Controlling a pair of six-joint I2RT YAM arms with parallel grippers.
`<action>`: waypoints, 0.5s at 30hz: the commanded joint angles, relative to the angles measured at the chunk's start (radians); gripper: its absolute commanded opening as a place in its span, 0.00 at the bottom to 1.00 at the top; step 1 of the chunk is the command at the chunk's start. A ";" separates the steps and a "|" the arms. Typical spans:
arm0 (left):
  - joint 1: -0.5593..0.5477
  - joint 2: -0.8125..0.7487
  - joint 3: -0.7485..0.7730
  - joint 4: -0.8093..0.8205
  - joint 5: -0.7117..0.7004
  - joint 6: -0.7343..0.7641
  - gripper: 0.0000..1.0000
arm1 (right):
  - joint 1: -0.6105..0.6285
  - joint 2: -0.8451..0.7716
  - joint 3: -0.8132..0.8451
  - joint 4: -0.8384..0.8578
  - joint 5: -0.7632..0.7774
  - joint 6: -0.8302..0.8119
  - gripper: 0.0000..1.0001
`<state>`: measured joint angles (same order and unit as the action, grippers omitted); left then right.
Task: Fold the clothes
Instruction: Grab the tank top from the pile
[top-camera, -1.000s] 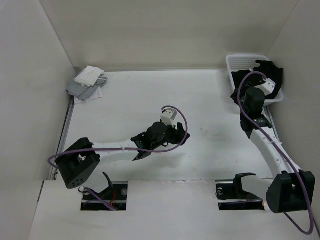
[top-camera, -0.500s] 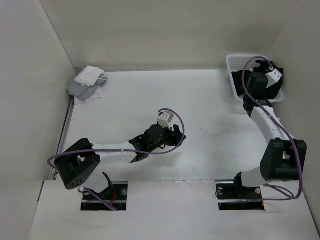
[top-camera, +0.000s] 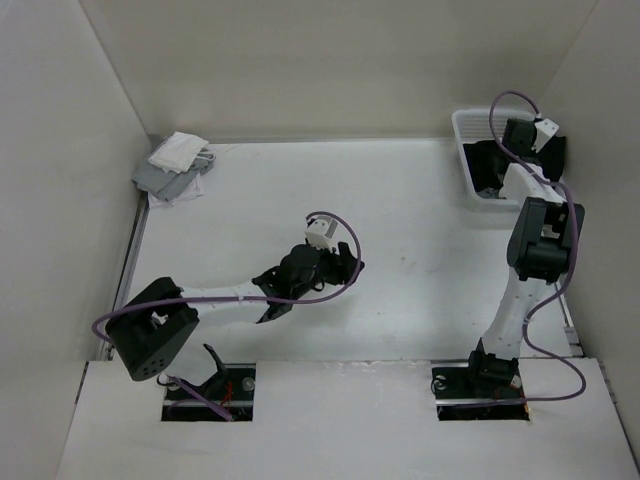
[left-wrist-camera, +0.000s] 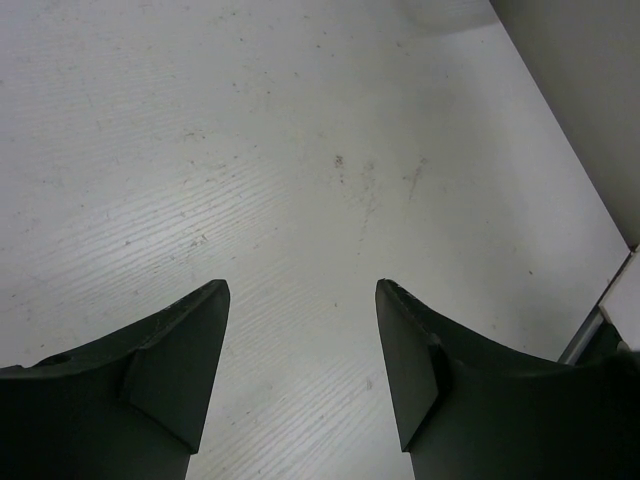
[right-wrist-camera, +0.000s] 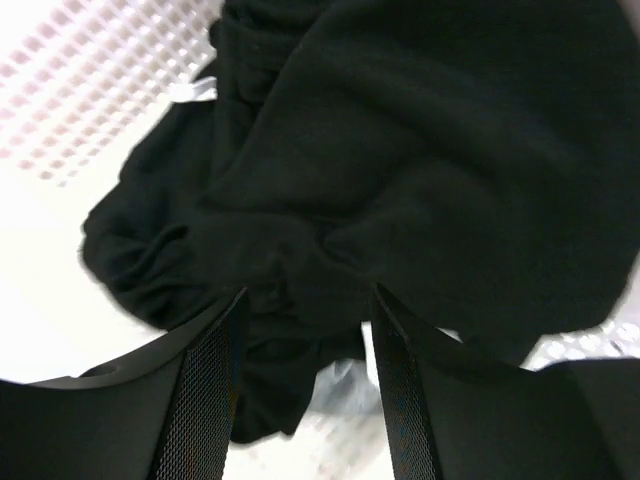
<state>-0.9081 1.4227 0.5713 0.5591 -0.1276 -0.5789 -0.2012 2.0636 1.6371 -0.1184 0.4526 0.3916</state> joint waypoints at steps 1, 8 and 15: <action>0.010 0.008 -0.004 0.073 0.006 0.007 0.59 | -0.017 0.062 0.115 -0.053 0.008 -0.056 0.55; 0.012 0.045 -0.004 0.099 0.013 -0.002 0.59 | -0.030 0.125 0.155 -0.055 0.003 -0.065 0.31; 0.013 0.059 0.002 0.101 0.020 -0.007 0.59 | -0.027 -0.039 0.009 0.088 0.058 -0.020 0.00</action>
<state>-0.9016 1.4765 0.5713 0.5972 -0.1230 -0.5800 -0.2234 2.1616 1.7077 -0.1444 0.4625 0.3504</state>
